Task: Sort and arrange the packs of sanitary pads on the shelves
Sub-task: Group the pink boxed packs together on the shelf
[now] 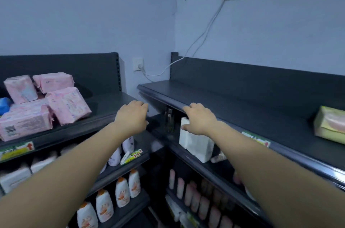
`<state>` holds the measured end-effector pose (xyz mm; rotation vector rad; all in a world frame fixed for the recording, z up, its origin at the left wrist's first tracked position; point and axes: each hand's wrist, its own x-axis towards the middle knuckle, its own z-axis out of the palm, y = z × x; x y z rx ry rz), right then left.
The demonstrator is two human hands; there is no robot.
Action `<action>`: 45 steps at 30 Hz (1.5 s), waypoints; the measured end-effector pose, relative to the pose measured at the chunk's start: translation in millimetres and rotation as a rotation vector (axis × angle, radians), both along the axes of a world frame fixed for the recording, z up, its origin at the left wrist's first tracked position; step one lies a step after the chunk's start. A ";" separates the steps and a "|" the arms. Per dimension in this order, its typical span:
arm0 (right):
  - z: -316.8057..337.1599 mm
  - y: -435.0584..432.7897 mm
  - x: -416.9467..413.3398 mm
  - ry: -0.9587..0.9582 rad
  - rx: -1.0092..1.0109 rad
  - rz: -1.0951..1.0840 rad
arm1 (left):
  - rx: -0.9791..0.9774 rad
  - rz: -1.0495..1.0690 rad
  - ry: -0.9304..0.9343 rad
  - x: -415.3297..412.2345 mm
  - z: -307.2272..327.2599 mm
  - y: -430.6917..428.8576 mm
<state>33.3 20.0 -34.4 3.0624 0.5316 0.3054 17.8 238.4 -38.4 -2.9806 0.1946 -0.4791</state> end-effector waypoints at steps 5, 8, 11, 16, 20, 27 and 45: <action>2.9 -86.8 -55.5 -0.006 -0.005 -0.136 | -0.037 -0.124 0.015 -26.5 -0.7 -85.5; 2.9 -138.9 -96.1 -0.004 -0.005 -0.210 | -0.067 -0.213 0.034 -50.9 -2.2 -138.5; 3.1 -190.8 -138.4 -0.015 -0.003 -0.294 | -0.080 -0.296 0.053 -77.5 -1.3 -192.6; 6.7 -270.9 -209.8 -0.032 0.001 -0.434 | -0.070 -0.470 0.037 -115.1 0.9 -283.6; 11.3 -329.7 -263.9 -0.052 0.003 -0.565 | -0.053 -0.602 0.031 -144.9 7.5 -355.9; 18.6 -422.9 -351.9 -0.059 0.011 -0.794 | -0.070 -0.829 0.061 -191.4 16.4 -471.0; 11.7 -653.2 -499.5 -0.044 -0.032 -1.337 | -0.063 -1.332 0.104 -280.3 15.3 -774.7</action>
